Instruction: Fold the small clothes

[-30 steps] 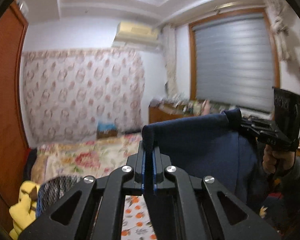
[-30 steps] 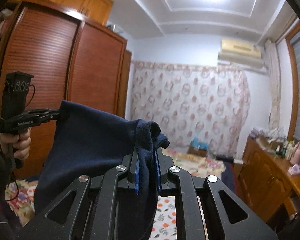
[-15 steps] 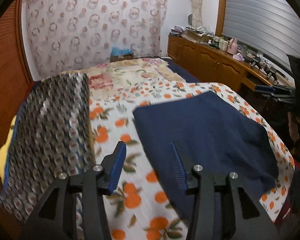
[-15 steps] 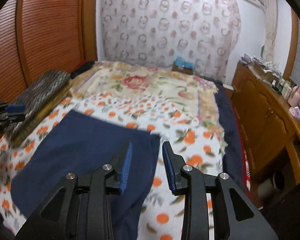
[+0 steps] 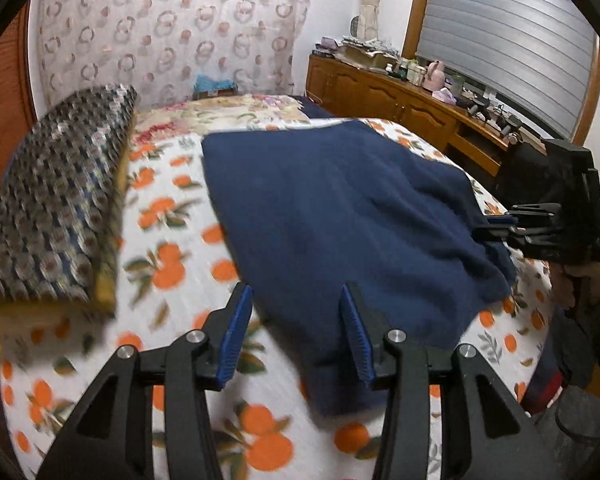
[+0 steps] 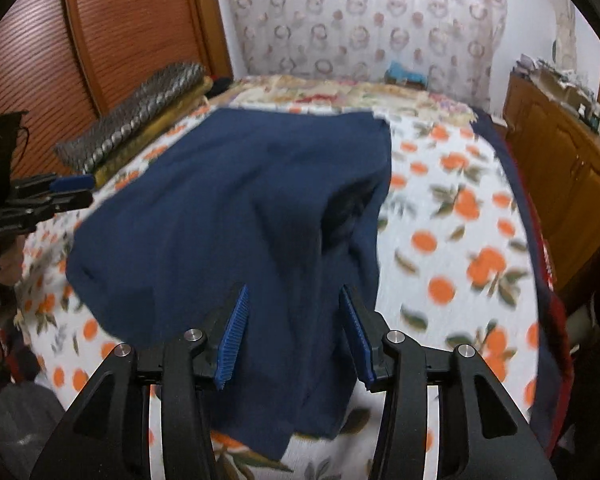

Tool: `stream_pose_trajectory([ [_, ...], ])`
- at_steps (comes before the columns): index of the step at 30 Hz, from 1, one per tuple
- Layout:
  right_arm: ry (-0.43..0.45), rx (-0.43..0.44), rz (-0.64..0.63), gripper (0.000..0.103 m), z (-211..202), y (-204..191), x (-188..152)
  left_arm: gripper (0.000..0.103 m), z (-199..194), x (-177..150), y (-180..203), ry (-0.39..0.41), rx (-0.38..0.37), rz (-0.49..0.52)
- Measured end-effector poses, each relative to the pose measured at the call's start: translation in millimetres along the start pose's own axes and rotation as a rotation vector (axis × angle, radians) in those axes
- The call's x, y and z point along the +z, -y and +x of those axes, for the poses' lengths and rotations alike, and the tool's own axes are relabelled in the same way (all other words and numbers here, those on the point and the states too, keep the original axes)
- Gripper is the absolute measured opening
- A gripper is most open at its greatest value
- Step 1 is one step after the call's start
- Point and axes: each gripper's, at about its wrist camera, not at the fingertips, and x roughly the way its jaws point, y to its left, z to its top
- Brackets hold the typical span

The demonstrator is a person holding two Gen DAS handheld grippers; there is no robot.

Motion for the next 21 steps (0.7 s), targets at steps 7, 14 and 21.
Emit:
stream_pose_trajectory([
  [7, 0.079, -0.005, 0.025, 0.001, -24.0, 7.3, -5.2, 0.045, -4.6, -14.3, 3.5, -0.004, -0.011, -0.048],
  [14, 0.082, -0.086, 0.031, 0.007, -24.6, 8.4, -15.3, 0.045, -2.3, -28.0, 10.6, -0.028, -0.029, -0.049],
  [21, 0.048, -0.104, 0.062, 0.048, -16.5, 17.1, -22.0, 0.028, 1.0, -34.5, 15.4, -0.058, -0.067, -0.051],
])
